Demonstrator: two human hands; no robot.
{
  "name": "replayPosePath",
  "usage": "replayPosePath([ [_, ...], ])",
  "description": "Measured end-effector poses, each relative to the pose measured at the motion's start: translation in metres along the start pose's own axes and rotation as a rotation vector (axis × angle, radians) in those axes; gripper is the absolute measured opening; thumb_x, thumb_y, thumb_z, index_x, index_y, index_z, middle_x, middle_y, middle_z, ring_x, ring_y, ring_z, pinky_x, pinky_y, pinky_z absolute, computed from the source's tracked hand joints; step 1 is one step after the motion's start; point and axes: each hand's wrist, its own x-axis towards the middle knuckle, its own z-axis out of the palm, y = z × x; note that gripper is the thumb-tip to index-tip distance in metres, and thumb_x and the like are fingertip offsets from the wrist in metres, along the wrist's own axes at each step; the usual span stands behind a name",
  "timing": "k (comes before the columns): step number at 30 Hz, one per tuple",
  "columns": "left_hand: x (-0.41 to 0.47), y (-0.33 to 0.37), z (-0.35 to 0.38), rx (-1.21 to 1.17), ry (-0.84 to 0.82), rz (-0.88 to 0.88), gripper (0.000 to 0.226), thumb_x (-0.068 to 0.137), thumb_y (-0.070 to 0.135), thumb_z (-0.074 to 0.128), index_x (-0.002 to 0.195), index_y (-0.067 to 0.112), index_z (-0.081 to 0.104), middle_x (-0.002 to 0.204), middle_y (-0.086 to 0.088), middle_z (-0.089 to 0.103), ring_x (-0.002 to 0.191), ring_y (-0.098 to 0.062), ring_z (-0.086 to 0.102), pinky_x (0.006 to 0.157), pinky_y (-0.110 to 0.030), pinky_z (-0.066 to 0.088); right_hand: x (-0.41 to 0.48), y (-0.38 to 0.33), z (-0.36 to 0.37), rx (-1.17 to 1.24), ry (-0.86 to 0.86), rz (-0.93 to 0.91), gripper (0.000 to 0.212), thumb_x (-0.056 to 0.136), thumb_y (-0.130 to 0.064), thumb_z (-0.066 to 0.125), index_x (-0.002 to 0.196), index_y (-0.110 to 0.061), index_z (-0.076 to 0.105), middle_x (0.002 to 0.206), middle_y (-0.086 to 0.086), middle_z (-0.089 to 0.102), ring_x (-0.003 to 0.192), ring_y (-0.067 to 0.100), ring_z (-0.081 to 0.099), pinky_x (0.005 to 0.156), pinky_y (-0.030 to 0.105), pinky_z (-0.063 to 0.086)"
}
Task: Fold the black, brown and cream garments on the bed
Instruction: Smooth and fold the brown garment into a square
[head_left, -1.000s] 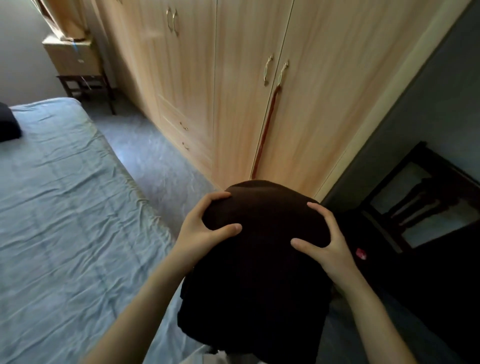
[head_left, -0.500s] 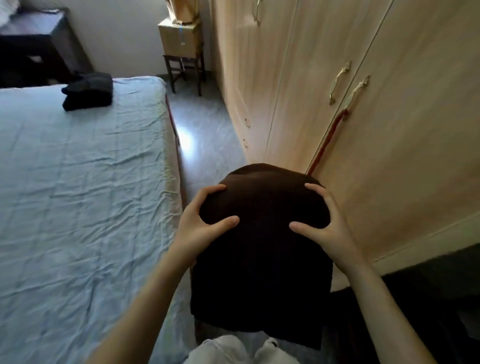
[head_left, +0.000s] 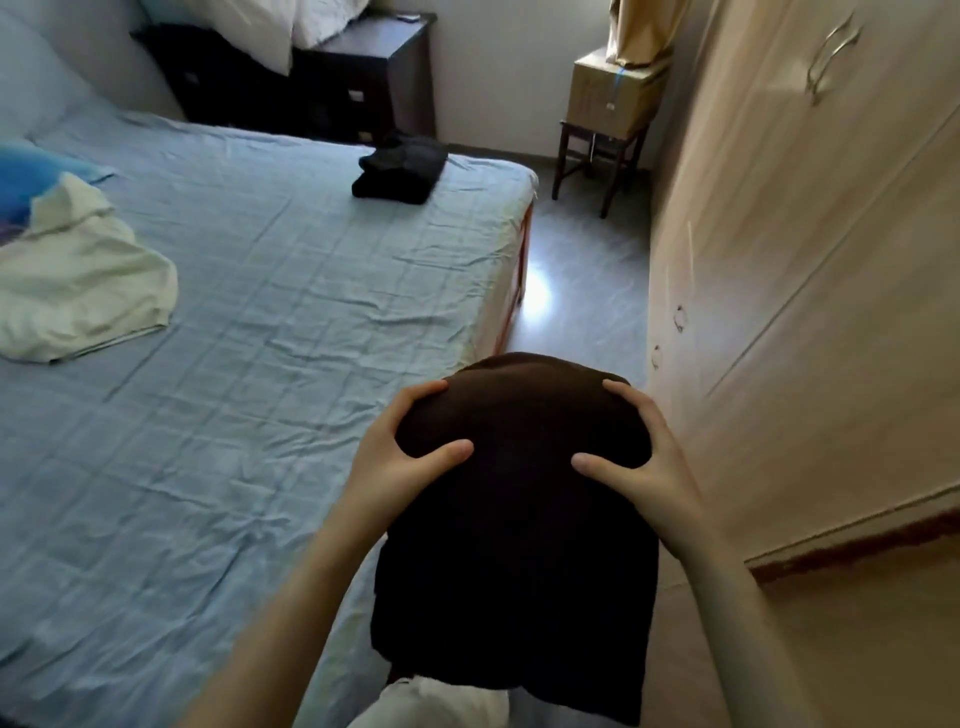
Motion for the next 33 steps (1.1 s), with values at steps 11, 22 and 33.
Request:
replayPosePath([
  [11, 0.301, 0.009, 0.044, -0.006, -0.070, 0.025, 0.061, 0.070, 0.031, 0.084, 0.122, 0.046, 0.056, 0.119, 0.026, 0.061, 0.108, 0.006, 0.059, 0.085, -0.005, 0.045, 0.284, -0.023, -0.057, -0.052, 0.073, -0.002, 0.081, 0.068, -0.037, 0.088, 0.133, -0.055, 0.043, 0.127, -0.037, 0.045, 0.109, -0.020, 0.047, 0.076, 0.003, 0.047],
  [22, 0.570, -0.011, 0.147, 0.054, 0.016, -0.112, 0.060, 0.073, 0.027, 0.084, 0.125, 0.038, 0.055, 0.116, 0.019, 0.062, 0.100, 0.012, 0.057, 0.081, -0.003, 0.043, 0.578, 0.021, -0.142, -0.070, 0.038, 0.060, 0.089, 0.073, -0.024, 0.087, 0.142, -0.044, 0.036, 0.131, -0.022, 0.045, 0.116, 0.001, 0.049, 0.089, 0.016, 0.046],
  [33, 0.770, -0.010, 0.155, -0.005, 0.341, -0.240, 0.062, 0.066, 0.051, 0.078, 0.119, 0.057, 0.046, 0.113, 0.041, 0.051, 0.103, 0.015, 0.055, 0.079, -0.001, 0.043, 0.883, -0.004, -0.143, -0.105, -0.291, -0.086, 0.098, 0.068, -0.019, 0.089, 0.144, -0.045, 0.033, 0.129, -0.038, 0.038, 0.105, -0.031, 0.041, 0.073, -0.003, 0.040],
])
